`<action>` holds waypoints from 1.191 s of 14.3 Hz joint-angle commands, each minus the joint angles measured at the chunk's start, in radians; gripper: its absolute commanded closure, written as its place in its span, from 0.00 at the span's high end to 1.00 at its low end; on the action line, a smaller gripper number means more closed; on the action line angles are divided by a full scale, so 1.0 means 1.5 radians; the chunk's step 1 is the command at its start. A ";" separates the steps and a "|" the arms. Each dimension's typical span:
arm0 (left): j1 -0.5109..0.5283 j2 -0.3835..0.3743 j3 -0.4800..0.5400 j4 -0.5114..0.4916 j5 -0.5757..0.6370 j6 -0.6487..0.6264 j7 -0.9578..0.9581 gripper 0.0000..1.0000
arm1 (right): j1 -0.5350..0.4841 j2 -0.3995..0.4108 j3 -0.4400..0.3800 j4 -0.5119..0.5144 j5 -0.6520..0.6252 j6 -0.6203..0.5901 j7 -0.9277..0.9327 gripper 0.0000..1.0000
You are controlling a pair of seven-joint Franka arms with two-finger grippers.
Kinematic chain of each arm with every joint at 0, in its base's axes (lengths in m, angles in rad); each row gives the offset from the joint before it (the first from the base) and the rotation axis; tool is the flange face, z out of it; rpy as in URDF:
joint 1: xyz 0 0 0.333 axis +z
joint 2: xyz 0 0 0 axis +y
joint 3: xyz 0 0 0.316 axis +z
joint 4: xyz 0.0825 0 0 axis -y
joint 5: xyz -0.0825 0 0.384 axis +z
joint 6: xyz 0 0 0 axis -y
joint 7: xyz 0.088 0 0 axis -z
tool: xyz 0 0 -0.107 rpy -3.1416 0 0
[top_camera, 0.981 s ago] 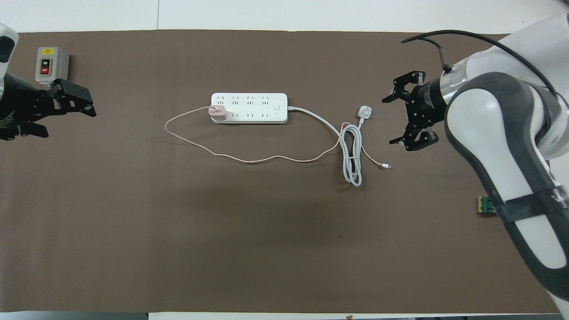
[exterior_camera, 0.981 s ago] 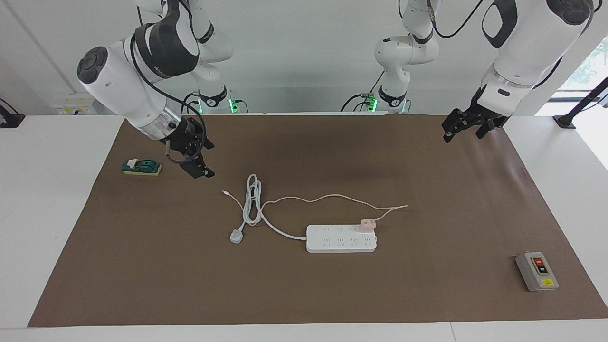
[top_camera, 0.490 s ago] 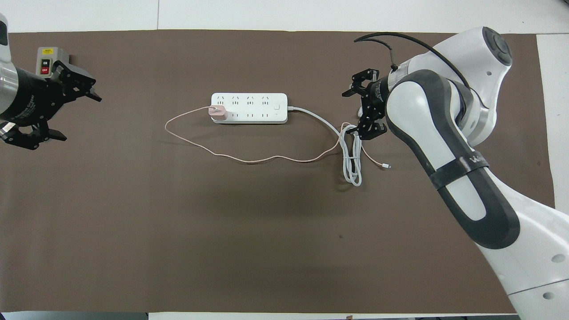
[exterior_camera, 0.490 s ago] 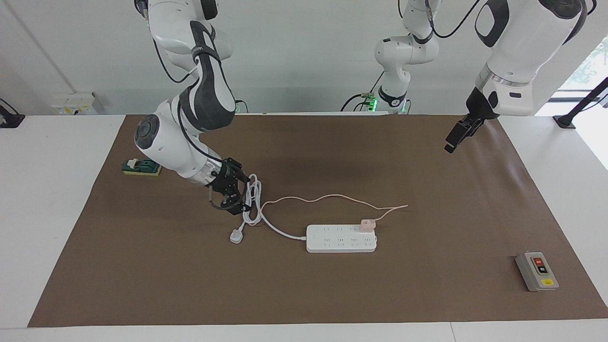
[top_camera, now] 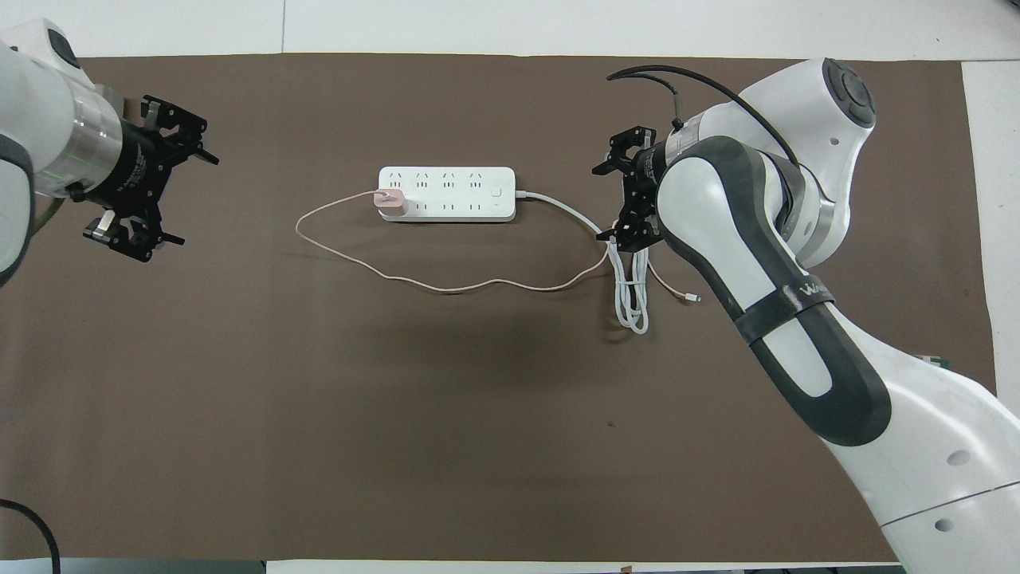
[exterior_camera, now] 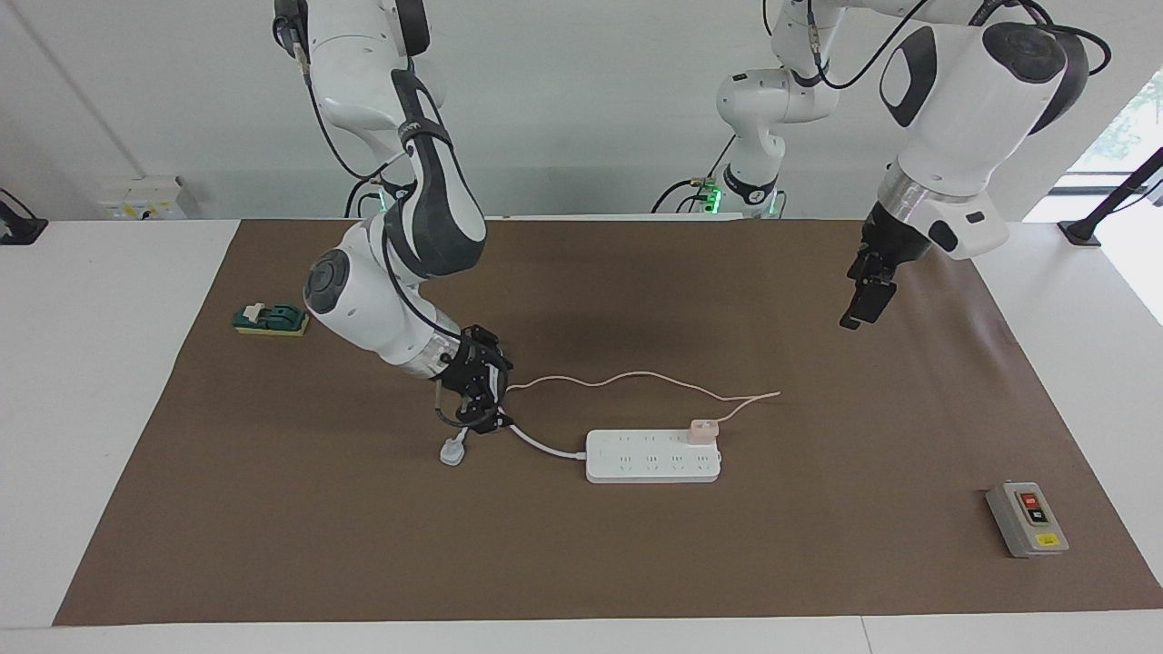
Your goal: Unplug charger and place it aside
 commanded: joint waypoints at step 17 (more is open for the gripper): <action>-0.096 0.205 -0.015 0.114 0.089 0.056 -0.351 1.00 | 0.061 0.188 0.015 0.170 0.097 0.079 0.007 1.00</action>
